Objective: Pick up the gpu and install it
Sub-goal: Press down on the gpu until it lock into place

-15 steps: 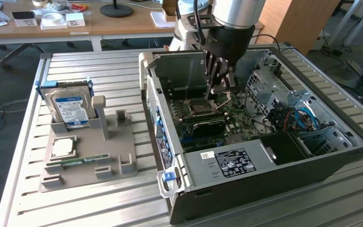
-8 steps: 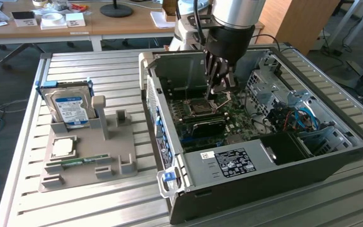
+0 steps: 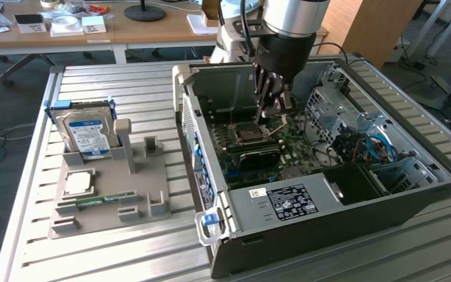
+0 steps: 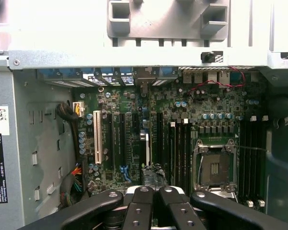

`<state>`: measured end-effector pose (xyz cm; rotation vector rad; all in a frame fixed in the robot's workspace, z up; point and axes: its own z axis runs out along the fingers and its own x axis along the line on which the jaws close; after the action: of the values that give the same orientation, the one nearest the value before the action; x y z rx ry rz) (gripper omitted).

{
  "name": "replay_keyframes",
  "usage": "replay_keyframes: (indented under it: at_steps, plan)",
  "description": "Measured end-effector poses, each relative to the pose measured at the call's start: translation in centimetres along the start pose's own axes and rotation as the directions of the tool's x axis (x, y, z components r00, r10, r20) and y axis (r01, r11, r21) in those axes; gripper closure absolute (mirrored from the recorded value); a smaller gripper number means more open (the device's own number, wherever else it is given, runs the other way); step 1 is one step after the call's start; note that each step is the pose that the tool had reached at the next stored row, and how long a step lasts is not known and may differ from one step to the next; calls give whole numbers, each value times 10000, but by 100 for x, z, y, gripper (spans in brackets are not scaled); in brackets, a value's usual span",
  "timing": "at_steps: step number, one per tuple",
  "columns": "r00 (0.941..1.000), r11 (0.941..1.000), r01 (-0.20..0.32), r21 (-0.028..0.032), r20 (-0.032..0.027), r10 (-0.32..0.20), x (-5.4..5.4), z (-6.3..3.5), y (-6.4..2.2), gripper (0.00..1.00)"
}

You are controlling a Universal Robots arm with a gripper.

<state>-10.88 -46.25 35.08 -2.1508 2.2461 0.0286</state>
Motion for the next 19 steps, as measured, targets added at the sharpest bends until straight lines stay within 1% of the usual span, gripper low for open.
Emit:
replay_keyframes:
  at_steps: [4,19]
  plan:
    - [10000,10000,0,1,3,0,0,17,0,89]
    - [10000,10000,0,0,2,0,1,28,0,89]
